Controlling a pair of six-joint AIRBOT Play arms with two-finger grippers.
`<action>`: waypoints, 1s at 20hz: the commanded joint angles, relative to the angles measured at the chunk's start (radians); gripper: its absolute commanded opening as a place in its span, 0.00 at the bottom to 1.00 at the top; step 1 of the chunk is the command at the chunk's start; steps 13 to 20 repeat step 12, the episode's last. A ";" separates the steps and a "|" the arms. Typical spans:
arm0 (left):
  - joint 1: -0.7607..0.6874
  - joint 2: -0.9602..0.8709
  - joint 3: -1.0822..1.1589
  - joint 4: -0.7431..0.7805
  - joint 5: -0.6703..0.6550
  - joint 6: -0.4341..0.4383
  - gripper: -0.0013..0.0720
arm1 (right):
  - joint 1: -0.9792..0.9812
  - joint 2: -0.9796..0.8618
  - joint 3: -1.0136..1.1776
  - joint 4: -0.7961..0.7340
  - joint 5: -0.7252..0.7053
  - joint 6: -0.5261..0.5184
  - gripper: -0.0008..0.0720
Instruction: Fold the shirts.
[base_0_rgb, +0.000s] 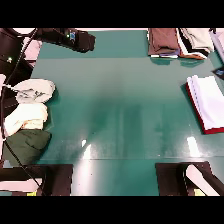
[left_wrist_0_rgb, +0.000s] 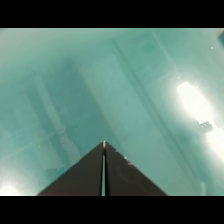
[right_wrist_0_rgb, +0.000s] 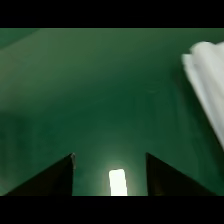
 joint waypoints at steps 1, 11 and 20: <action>0.000 0.000 0.000 0.000 0.023 0.000 0.05 | 0.294 0.006 0.013 0.021 -0.067 -0.010 0.43; 0.000 0.000 0.000 0.000 0.024 0.000 0.05 | 0.600 -0.063 0.013 0.024 -0.104 -0.059 0.03; 0.000 0.000 0.000 0.000 0.024 0.000 0.05 | 0.600 -0.063 0.013 0.024 -0.102 -0.059 0.03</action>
